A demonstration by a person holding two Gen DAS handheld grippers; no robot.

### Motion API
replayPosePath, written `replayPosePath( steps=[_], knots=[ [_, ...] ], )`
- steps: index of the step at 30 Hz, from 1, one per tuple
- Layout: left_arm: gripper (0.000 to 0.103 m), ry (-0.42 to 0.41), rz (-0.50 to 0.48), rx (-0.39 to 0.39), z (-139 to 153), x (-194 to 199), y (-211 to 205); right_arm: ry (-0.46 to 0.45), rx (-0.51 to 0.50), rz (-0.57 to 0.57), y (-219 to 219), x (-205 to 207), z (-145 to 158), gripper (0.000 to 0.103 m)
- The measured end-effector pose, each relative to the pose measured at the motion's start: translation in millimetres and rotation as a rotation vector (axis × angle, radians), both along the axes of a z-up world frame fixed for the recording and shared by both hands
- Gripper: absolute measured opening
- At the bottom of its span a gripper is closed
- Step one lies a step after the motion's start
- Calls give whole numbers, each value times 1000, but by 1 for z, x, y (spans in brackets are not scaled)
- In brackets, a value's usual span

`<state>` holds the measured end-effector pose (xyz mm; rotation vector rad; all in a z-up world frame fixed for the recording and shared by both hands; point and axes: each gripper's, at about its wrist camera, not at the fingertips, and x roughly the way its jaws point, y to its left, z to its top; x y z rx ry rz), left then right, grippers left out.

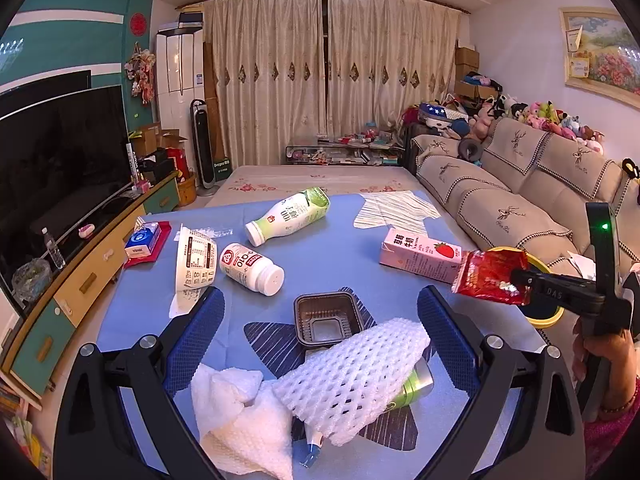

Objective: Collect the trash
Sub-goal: 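Carry the red wrapper over the bin and open the right gripper, then grasp the white foam net with the left gripper and pull it off the green can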

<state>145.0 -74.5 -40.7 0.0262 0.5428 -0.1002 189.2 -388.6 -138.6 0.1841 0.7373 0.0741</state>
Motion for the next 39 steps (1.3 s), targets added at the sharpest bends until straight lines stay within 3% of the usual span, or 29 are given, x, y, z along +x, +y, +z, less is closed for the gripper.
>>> replayPosePath(
  steps=[13, 30, 33, 39],
  knots=[
    [96, 15, -39, 36, -1, 4, -24, 36, -51, -226, -86, 18, -18, 11],
    [96, 51, -66, 60, -7, 19, -48, 128, -46, -306, -124, 51, -52, 14],
    [96, 56, -68, 61, -9, 21, -49, 131, -38, -317, -127, 52, -52, 23],
    [96, 58, -70, 55, -11, 22, -48, 116, -37, -309, -125, 46, -46, 25]
  ],
)
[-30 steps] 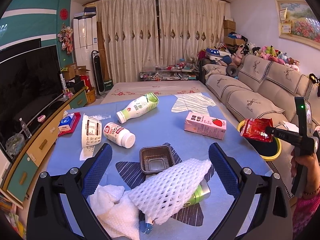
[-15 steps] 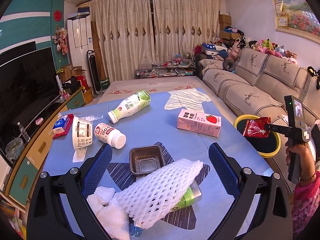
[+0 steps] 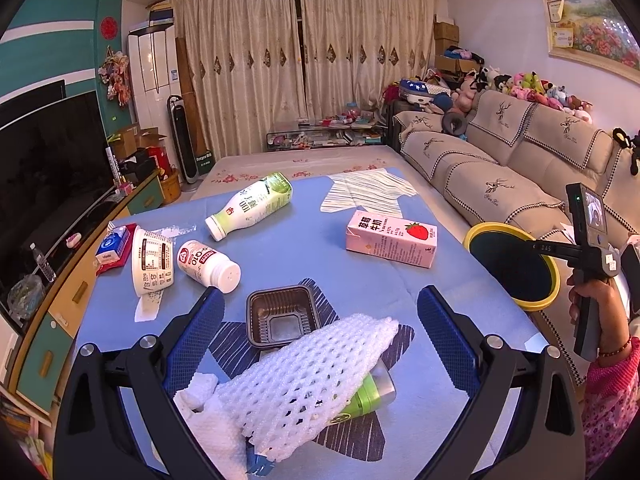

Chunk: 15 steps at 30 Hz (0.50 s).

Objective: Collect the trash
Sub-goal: 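Grasp the white foam net with the left gripper and pull it off the green can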

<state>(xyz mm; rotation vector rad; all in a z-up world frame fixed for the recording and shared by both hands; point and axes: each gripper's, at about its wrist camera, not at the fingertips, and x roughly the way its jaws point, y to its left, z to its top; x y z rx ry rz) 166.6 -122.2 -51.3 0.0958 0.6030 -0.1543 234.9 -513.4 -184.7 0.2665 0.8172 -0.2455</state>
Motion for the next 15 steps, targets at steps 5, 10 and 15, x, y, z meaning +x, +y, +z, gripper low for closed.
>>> replayPosePath(
  steps=[5, 10, 15],
  knots=[
    [96, 1, 1, 2, 0, 0, 1, -3, 0, 10, 3, -5, 4, 28],
    [96, -2, 4, 9, -1, -2, 4, -27, 10, 20, 11, -26, 12, 30],
    [96, 15, -16, 31, -11, -3, 6, -51, 17, 37, 21, -57, 16, 39]
  ],
)
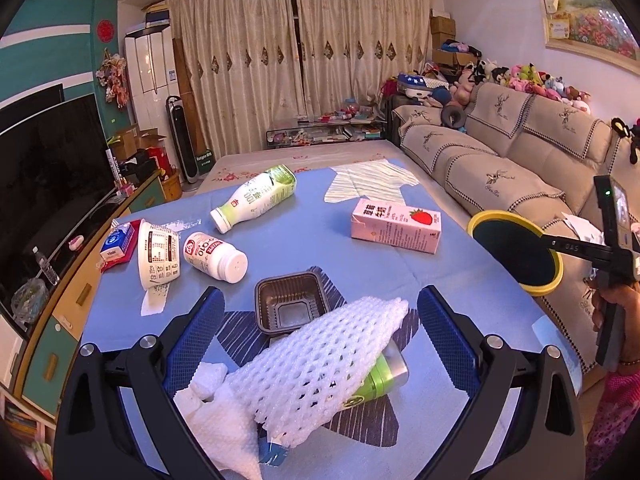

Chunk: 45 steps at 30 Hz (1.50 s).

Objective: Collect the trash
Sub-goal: 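Grasp the white foam net with the left gripper and pull it off the green can, then carry the foam net over the bin and open the left gripper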

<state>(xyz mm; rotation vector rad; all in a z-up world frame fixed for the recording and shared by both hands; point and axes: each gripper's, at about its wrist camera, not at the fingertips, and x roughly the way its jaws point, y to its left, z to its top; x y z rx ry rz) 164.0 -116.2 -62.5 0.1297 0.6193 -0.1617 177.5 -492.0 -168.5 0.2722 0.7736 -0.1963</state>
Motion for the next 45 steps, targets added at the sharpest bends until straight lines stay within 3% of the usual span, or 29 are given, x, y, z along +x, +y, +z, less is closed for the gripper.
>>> replayPosePath(
  steps=[11, 17, 29, 31, 45],
  knots=[
    [88, 120, -65, 29, -33, 19, -7, -19, 43, 20, 10, -21, 1, 39],
    [69, 202, -100, 46, -52, 30, -10, -15, 58, 29, 11, -20, -2, 39],
    [37, 196, -120, 23, -49, 31, -7, -22, 79, 40, 12, -20, -3, 39],
    [18, 187, -115, 11, -47, 32, -4, -24, 81, 41, 12, -21, -2, 39],
    [14, 61, -94, -26, 2, 24, 0, -40, 85, 27, 7, -29, 2, 39]
  ],
)
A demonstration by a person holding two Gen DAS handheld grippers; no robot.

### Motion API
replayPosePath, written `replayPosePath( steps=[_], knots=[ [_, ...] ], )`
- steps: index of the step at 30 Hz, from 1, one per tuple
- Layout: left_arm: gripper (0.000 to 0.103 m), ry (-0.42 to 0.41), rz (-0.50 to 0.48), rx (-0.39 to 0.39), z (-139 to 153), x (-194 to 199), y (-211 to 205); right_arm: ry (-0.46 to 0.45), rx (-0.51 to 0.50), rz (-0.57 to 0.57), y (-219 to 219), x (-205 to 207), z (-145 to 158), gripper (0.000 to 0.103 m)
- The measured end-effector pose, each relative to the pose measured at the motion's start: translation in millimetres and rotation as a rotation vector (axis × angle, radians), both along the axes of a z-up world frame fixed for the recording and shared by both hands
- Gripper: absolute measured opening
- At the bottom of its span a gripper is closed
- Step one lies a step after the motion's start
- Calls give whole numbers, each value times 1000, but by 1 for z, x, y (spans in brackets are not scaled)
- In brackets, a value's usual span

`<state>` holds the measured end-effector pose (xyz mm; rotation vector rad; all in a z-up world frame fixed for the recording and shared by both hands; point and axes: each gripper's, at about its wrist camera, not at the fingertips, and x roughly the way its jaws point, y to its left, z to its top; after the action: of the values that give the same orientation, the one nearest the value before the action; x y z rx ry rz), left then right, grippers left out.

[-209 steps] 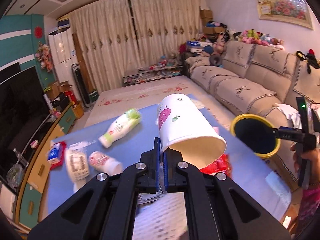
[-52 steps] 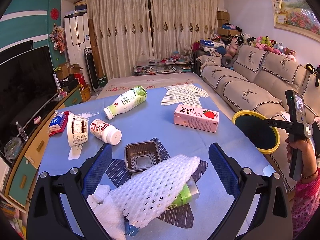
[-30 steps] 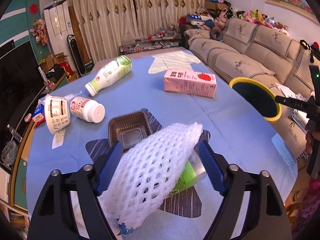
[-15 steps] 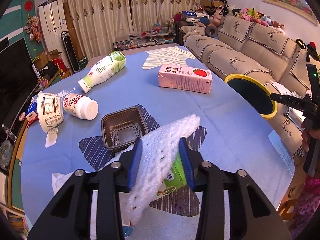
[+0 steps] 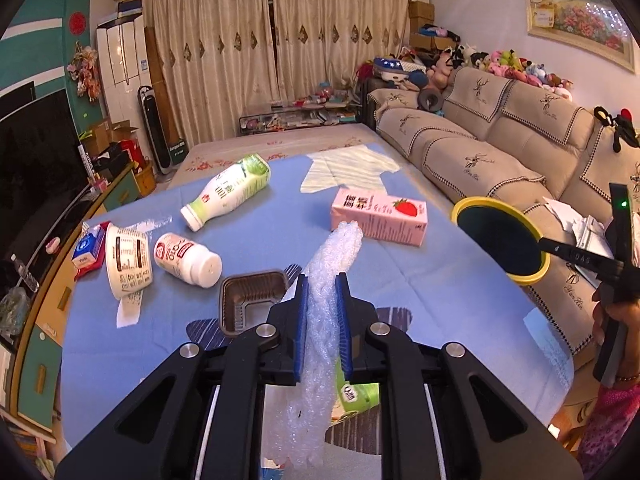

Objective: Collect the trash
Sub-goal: 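Carry the foam net over the bin and open the left gripper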

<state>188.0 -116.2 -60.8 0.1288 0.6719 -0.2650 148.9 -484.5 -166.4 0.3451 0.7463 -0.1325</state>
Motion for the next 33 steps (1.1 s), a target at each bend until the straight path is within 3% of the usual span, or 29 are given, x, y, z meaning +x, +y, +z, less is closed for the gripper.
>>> replayPosePath(
  steps=[11, 22, 33],
  knots=[
    [14, -44, -101, -16, 32, -8, -48, -18, 16, -59, -25, -17, -1, 39],
    [14, -21, -254, -17, 38, 14, -139, -15, 8, -158, -66, -39, -8, 39],
    [14, 103, -412, -30, 11, 72, -264, 31, 52, -225, -106, -49, -36, 39]
  ],
)
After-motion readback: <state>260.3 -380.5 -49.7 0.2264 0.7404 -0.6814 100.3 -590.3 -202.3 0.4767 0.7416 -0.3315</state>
